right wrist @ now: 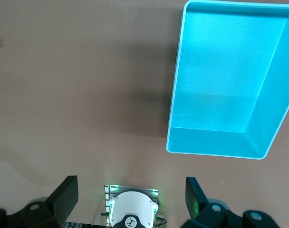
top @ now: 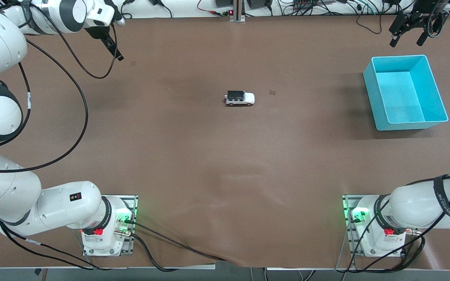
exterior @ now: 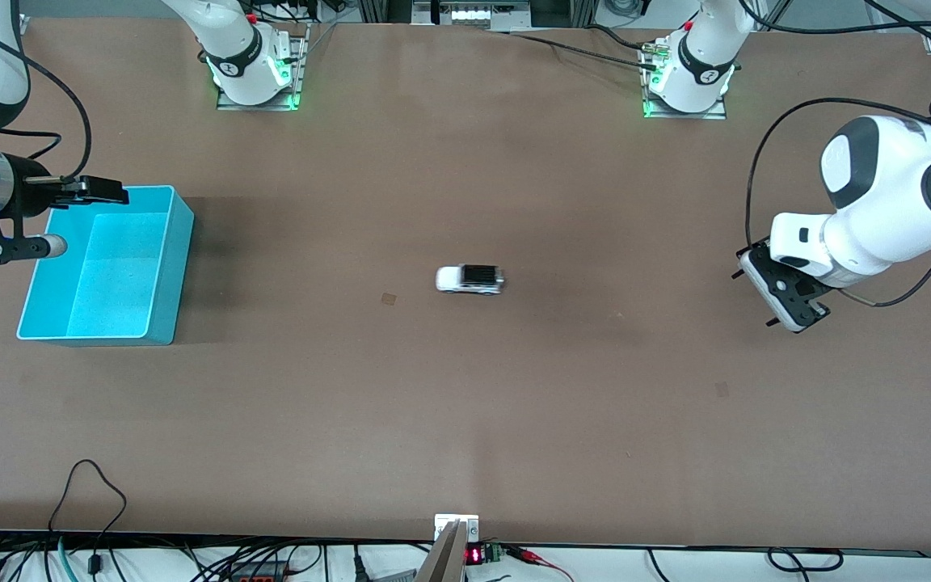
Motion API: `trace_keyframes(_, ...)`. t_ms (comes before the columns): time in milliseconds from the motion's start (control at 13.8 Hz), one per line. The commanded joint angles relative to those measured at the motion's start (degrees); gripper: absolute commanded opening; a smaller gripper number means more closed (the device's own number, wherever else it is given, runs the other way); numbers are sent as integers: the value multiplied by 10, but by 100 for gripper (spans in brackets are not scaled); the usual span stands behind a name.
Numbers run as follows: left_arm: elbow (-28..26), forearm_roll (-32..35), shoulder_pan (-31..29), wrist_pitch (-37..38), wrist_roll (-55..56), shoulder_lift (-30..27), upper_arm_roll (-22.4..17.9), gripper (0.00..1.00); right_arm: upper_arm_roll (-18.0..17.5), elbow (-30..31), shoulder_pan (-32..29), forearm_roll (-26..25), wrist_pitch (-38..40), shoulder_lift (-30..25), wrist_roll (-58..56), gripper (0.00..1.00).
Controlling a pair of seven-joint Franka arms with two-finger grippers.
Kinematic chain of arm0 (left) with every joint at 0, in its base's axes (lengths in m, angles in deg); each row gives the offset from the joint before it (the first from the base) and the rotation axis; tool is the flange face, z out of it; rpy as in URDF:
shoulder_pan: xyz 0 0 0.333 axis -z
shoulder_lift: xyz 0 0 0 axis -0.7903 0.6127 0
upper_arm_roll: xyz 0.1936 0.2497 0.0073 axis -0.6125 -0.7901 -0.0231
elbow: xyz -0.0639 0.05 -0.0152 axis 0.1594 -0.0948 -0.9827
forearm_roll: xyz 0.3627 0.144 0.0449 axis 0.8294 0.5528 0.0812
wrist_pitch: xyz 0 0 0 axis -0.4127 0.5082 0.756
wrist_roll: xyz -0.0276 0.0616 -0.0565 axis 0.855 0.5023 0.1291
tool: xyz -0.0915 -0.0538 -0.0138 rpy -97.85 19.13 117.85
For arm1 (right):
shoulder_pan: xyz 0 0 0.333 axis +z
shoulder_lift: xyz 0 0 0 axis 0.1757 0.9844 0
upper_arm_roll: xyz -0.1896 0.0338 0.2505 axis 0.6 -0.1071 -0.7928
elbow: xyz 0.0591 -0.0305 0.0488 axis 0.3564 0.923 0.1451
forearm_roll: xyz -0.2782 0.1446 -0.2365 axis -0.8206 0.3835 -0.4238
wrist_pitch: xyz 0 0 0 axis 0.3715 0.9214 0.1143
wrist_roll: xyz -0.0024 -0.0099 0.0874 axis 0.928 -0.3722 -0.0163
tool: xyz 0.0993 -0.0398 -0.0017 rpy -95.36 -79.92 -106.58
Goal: Wind and store white jeep toy
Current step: 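Move the right gripper toward the jeep rolling near the cyan box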
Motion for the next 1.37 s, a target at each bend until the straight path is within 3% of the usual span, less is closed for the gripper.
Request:
trace_keyframes(0,18,-12,6,20,124,-3,-10,100,-1,-4,-4,11,10,0,7,100)
trace_keyframes(434,48,-12,20,50,372,-18,-14,100,-1,-4,-5,11,10,0,7,100)
trace_keyframes(723,109,-13,53,124,470,-17,-62,100,-1,-4,-6,11,10,0,7,100)
trace_keyframes(867,149,-13,70,189,488,-17,-87,100,-1,-4,-5,10,10,0,7,100)
trace_keyframes(1012,163,-14,76,196,487,-18,-115,100,-1,-4,-5,11,9,0,7,100)
trace_keyframes(1157,187,-15,126,203,490,-16,-168,100,-1,4,-5,10,2,0,7,100)
trace_keyframes(1301,199,-14,128,215,501,-17,-169,100,-1,40,-4,10,-42,-11,19,100)
